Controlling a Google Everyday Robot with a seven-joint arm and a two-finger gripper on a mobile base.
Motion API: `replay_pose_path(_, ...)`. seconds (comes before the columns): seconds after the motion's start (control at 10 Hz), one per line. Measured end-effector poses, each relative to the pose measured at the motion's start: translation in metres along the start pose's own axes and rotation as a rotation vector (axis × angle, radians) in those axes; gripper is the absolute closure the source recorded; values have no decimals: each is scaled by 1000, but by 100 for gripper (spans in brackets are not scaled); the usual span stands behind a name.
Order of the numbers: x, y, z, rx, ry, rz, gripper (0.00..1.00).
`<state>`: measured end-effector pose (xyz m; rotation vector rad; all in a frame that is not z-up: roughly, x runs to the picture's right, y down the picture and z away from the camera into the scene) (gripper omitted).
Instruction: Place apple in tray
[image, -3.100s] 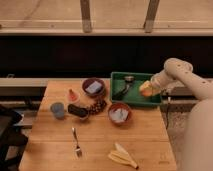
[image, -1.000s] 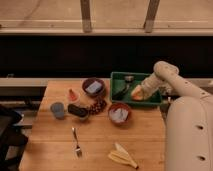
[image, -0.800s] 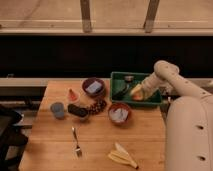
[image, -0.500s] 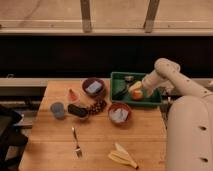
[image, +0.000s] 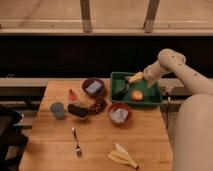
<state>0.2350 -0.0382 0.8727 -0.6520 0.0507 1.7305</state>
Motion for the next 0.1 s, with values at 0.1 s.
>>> replay_pose_path(0.1,0,0,0,0,1,1,22)
